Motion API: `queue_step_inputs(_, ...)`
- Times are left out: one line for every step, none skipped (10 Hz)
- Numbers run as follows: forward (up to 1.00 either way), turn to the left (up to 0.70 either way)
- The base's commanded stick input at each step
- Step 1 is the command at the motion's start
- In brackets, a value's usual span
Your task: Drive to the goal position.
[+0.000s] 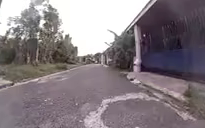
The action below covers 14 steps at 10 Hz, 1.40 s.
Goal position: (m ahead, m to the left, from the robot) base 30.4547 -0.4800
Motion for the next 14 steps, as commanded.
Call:
queue_step_inputs(0.7, 0.0)
queue_step_inputs(0.7, 0.0)
queue_step_inputs(0.7, 0.28)
queue_step_inputs(0.7, 0.35)
queue_step_inputs(0.7, 0.35)
queue_step_inputs(0.7, 0.2)
queue_step_inputs(0.7, 0.01)
queue_step_inputs(0.7, 0.0)
queue_step_inputs(0.7, 0.0)
queue_step_inputs(0.7, 0.0)
queue_step_inputs(0.7, 0.0)
queue_step_inputs(0.7, 0.0)
queue_step_inputs(0.7, 0.0)
queue_step_inputs(0.7, 0.0)
